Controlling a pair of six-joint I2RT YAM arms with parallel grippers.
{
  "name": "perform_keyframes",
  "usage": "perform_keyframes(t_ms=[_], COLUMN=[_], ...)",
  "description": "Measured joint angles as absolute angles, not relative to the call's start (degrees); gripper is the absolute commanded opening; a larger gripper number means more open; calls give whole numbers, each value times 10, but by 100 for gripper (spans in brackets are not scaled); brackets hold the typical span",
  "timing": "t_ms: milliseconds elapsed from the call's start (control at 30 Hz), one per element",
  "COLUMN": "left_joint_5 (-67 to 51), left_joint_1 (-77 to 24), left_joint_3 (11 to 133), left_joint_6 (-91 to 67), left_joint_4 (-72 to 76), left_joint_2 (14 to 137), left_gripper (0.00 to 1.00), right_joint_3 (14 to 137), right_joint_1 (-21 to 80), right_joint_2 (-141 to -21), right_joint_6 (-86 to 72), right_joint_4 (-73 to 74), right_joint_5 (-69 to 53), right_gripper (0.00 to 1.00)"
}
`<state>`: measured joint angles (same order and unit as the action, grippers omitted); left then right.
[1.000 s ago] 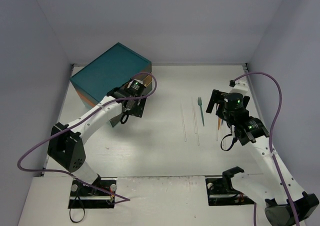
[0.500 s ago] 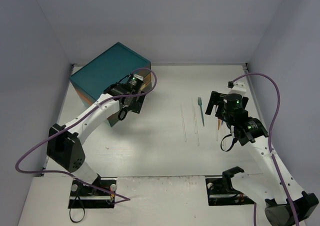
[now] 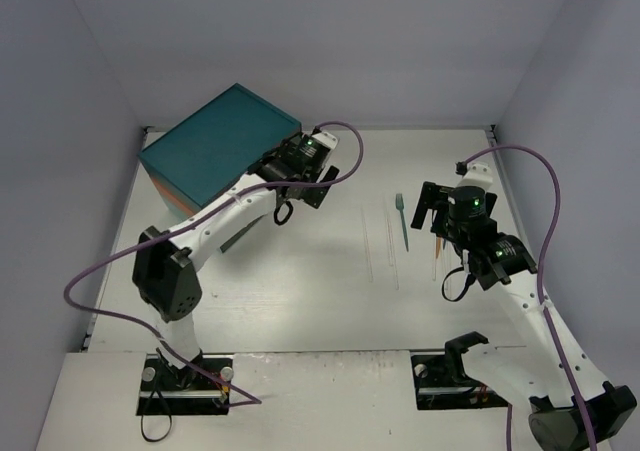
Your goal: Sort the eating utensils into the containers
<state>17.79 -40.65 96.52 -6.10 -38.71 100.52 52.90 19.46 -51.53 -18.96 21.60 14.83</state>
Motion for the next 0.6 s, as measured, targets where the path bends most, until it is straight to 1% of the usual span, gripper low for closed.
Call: perform_keyframes(t_ms=[300, 600], left_joint_5=[196, 223], left_joint_1=[-398, -378], left_joint_3=[1062, 1130], left_joint_6=[-12, 25], left_joint_4=[-347, -331], left_joint_2=[1163, 1228], left_gripper=[88, 88], right_joint_3=[529, 529], right_joint_1=[195, 194], right_joint_2=[-515, -512], right_joint_6=[-201, -210], right_joint_4=[217, 219], right_joint_5=[119, 109], right_gripper=[100, 100])
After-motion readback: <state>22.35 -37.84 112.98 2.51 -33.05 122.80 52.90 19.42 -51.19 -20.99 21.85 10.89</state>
